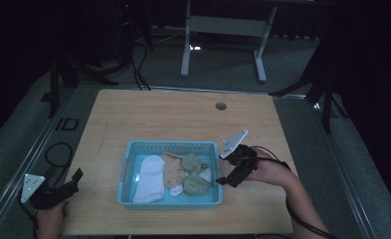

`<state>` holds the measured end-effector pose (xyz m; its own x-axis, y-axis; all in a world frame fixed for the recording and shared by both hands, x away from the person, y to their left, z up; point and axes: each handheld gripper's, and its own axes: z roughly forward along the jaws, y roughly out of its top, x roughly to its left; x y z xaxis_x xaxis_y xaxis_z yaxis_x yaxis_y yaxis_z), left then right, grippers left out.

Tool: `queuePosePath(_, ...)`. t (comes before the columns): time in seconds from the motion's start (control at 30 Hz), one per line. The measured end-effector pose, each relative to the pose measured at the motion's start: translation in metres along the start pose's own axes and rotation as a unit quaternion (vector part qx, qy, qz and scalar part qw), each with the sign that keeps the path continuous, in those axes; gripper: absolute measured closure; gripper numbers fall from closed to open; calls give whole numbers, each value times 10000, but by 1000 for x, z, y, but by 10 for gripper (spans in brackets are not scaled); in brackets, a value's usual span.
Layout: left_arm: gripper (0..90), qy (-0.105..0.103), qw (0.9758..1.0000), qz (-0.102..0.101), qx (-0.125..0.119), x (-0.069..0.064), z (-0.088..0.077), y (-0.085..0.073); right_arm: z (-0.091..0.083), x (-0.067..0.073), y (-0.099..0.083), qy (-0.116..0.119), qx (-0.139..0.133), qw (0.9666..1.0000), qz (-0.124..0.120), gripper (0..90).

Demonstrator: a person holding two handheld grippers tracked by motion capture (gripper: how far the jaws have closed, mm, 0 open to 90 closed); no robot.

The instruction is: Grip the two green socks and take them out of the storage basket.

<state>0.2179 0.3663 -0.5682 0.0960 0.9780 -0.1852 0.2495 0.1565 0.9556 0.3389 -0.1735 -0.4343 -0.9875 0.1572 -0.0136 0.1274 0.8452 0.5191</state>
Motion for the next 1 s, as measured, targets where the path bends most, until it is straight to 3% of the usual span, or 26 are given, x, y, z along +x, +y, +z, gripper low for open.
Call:
queuePosePath(0.67,24,-30,10000,-29,-7,0,0,0,45,0,30,276,240,9991,-218,179)
queuePosePath(1.0,24,-25,10000,-51,-9,1,0,0,61,-2,37,397,331,9983,-269,274)
